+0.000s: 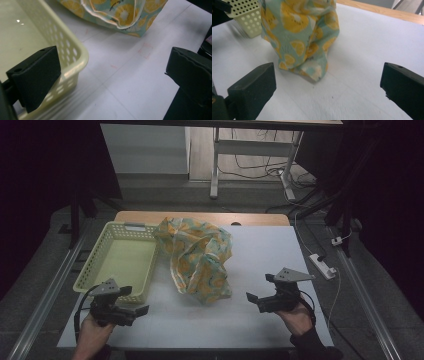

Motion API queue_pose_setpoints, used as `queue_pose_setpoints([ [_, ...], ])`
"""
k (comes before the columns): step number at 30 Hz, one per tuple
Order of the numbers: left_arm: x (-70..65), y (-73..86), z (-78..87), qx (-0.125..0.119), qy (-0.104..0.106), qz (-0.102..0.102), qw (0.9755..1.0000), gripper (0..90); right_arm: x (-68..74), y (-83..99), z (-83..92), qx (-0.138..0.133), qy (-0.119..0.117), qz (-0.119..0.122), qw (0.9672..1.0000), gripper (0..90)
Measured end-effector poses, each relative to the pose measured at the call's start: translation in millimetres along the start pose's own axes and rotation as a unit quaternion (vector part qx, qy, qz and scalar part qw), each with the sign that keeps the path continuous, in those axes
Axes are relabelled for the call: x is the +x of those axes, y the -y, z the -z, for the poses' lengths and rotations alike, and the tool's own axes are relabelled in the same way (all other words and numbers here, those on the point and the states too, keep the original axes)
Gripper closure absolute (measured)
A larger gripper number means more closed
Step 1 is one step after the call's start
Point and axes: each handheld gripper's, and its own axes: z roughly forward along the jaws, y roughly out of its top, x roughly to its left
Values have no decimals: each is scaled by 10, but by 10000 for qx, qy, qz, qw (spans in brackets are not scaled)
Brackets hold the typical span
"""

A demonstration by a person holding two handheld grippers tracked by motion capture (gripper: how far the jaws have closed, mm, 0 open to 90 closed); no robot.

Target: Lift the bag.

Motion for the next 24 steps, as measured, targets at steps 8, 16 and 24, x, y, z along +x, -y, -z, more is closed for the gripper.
queue_pose_setpoints([
  [8, -10, 177, 155, -17, -235, 91, 9997, 0, 20, 239, 145, 120, 255, -29, 9996, 0],
  [16, 40, 396, 177, 216, -502, 181, 9983, 0, -32, 502, 307, 161, 425, -282, 9986, 0],
  [24, 81, 547, 176, 489, -835, 226, 9951, 0, -31, 725, 376, 449, 556, -396, 9967, 0],
])
